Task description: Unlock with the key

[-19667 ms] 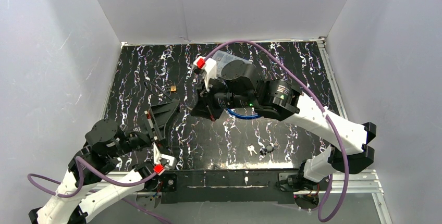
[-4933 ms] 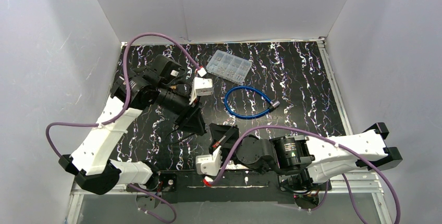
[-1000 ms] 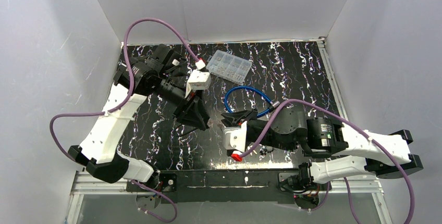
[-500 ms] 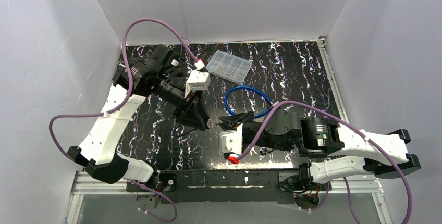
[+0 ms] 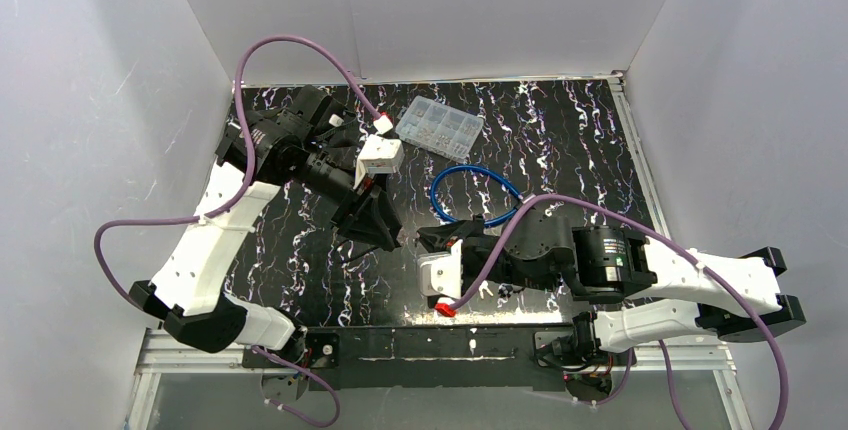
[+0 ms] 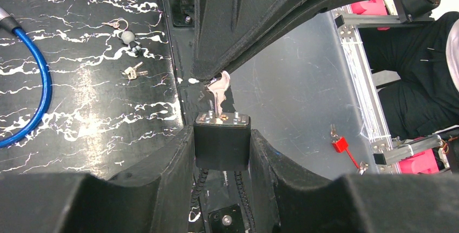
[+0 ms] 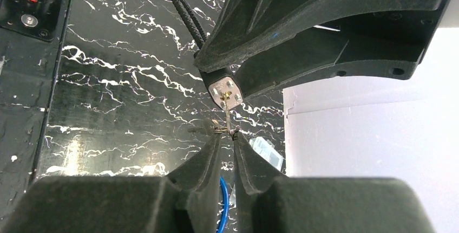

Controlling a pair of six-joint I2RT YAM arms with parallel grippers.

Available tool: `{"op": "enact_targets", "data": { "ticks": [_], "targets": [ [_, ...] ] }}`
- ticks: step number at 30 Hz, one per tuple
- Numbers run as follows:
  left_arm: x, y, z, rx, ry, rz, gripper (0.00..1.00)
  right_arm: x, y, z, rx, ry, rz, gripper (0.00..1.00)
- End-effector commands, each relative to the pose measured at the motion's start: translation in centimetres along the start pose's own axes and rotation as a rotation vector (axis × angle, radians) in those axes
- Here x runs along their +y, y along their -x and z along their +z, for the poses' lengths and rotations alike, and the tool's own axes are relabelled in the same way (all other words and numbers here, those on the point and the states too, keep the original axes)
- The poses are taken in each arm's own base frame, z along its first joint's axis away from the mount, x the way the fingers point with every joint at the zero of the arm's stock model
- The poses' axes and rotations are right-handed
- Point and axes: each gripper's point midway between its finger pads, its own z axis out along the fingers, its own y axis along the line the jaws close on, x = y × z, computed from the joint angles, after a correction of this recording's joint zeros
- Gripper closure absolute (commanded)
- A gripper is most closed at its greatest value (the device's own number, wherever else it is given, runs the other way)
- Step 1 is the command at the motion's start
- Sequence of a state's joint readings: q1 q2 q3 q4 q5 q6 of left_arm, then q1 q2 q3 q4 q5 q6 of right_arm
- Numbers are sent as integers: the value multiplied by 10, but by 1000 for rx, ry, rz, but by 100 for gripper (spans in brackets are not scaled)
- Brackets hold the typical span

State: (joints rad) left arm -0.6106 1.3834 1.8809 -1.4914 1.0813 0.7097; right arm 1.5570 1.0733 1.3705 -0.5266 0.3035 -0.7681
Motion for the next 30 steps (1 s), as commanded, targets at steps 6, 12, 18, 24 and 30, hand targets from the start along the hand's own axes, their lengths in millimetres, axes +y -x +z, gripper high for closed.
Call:
{"op": "enact_targets", "data": {
  "ticks": [6,12,18,24,30],
  "targets": [
    [-44,-17,-6,47,-76,-123,100,-17,17,-6,-52,-32,-10,83],
    [-47,-22,-4,74,-81,-110,100,-15,19,-5,-49,-2,-19,87],
    [-47,-25,-3,94,-81,-102,100,-6,21,-5,-51,53,-24,94],
    [-48,-25,-3,94,-80,-95,100,4,18,-1,-39,90,-42,98],
    [-51,-24,1,99,-113,-95,100,5,15,5,-22,76,-76,99]
  ]
}}
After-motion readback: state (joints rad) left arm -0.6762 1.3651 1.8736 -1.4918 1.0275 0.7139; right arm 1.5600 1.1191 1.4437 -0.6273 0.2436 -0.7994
